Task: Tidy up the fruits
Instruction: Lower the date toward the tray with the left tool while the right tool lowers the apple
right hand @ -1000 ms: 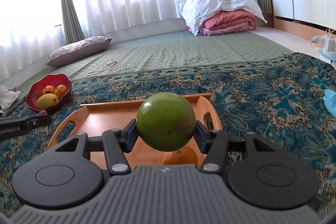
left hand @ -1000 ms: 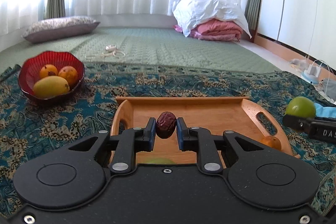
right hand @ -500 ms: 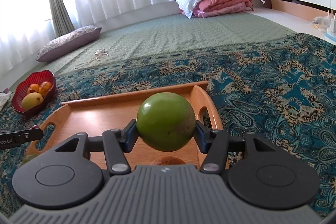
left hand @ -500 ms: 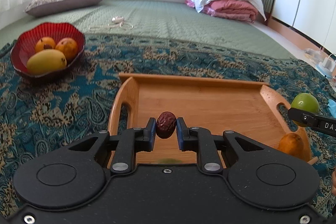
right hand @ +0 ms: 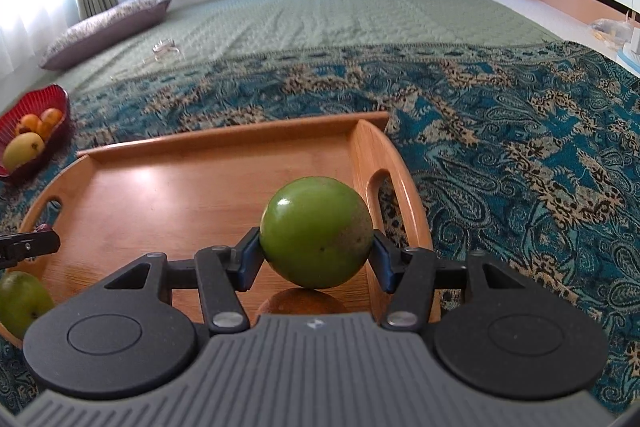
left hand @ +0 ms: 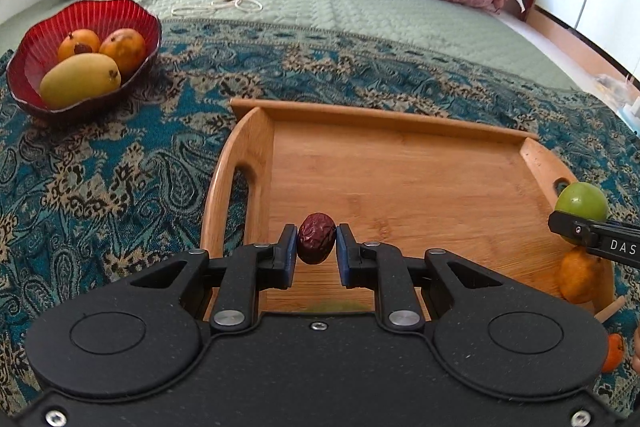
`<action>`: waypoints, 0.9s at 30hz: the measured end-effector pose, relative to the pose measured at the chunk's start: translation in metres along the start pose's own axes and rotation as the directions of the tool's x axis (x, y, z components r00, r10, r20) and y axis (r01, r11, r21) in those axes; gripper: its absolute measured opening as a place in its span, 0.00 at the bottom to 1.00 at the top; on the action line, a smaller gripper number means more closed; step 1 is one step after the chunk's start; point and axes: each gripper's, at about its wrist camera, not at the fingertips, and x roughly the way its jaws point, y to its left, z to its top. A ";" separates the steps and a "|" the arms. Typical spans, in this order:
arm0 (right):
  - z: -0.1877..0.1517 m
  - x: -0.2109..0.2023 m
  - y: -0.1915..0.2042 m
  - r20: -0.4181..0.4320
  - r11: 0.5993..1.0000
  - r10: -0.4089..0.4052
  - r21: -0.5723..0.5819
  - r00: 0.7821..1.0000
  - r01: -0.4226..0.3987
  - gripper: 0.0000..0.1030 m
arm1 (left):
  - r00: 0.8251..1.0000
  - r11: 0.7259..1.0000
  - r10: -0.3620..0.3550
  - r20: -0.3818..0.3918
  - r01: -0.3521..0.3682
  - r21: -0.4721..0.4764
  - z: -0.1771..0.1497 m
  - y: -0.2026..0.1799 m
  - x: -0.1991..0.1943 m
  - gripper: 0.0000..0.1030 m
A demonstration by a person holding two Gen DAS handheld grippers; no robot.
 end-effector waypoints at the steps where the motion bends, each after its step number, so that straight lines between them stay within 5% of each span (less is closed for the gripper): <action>1: 0.000 0.002 0.000 -0.007 1.000 -0.003 -0.003 1.000 0.003 0.57 | 1.000 1.000 0.000 -0.006 0.000 -0.002 0.000 0.001 0.002 0.19; 18: 0.001 0.010 0.004 -0.052 0.999 -0.011 -0.035 0.999 0.009 0.58 | 1.000 1.000 0.007 -0.028 -0.007 0.012 0.000 0.000 0.015 0.19; 27: 0.001 0.003 0.003 -0.042 0.999 0.018 -0.027 0.999 -0.019 0.68 | 0.999 1.000 0.008 -0.033 -0.007 0.019 -0.002 0.000 0.017 0.19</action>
